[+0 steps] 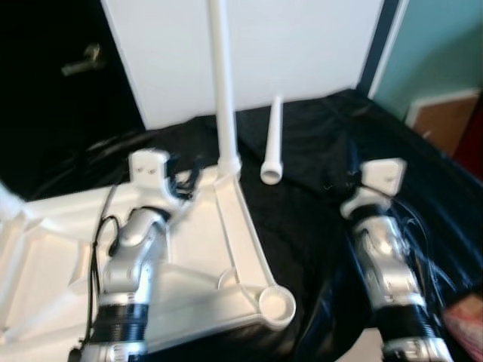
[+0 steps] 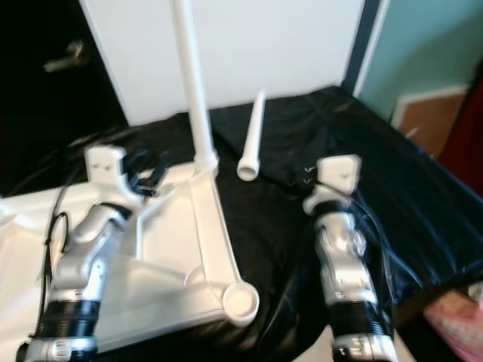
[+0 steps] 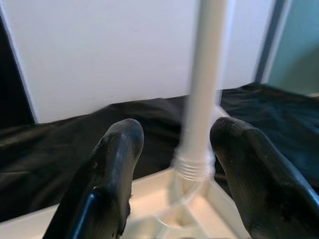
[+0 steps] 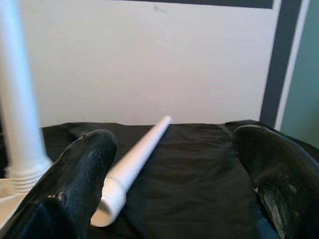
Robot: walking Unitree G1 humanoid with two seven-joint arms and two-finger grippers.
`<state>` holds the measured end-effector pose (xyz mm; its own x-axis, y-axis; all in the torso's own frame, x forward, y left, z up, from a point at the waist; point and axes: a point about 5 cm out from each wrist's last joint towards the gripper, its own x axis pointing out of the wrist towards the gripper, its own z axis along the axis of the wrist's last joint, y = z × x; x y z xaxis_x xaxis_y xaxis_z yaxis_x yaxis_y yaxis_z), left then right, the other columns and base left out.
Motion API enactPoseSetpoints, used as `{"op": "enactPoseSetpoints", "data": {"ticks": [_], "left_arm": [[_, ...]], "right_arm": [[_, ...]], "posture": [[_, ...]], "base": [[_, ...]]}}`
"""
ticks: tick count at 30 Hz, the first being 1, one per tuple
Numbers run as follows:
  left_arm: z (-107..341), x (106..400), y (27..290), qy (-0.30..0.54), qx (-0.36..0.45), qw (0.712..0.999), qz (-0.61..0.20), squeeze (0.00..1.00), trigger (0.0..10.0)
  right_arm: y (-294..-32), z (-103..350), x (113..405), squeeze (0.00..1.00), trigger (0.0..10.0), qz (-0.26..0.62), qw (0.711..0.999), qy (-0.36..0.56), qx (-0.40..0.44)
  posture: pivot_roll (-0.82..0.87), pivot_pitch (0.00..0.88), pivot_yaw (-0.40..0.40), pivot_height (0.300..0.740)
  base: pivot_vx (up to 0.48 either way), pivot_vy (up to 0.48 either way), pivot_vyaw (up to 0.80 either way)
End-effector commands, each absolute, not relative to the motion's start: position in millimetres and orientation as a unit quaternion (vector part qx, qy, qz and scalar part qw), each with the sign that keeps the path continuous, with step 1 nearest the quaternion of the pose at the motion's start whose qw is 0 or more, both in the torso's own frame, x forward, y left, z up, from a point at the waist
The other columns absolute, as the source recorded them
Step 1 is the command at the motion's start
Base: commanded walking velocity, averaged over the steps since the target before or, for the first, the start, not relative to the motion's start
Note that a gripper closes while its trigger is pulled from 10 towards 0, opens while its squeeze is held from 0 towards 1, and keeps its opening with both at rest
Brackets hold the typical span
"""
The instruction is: Building children table
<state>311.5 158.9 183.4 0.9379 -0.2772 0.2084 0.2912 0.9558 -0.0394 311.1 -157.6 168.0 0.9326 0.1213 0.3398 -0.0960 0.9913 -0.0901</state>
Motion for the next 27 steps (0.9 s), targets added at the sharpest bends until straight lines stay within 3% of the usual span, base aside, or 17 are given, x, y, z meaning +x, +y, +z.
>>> {"op": "enactPoseSetpoints", "data": {"ticks": [1, 11, 15, 27], "left_arm": [[181, 311, 152, -0.096, -0.034, 0.983, -0.155, 0.00, 10.0], [183, 307, 144, -0.096, -0.031, 0.976, -0.194, 0.00, 10.0], [189, 297, 134, -0.089, -0.006, 0.956, -0.280, 0.00, 10.0], [207, 276, 121, -0.075, 0.034, 0.914, -0.397, 0.00, 10.0]], "right_arm": [[-165, 165, 310, 0.00, 10.0, 0.046, 0.984, -0.166, -0.038], [-161, 167, 316, 0.00, 10.0, 0.059, 0.986, -0.152, -0.028], [-152, 170, 330, 0.00, 10.0, 0.078, 0.988, -0.131, -0.033], [-131, 171, 359, 0.00, 10.0, 0.096, 0.990, -0.097, -0.023]], "posture": [[-0.06, 0.000, 0.055, 0.740], [-0.06, 0.000, 0.056, 0.740], [-0.05, 0.040, 0.062, 0.740], [0.03, 0.169, 0.046, 0.740]], "base": [[0.000, 0.000, 0.00], [0.000, 0.000, 0.00], [0.000, 0.000, 0.00], [0.000, 0.000, 0.00]]}}
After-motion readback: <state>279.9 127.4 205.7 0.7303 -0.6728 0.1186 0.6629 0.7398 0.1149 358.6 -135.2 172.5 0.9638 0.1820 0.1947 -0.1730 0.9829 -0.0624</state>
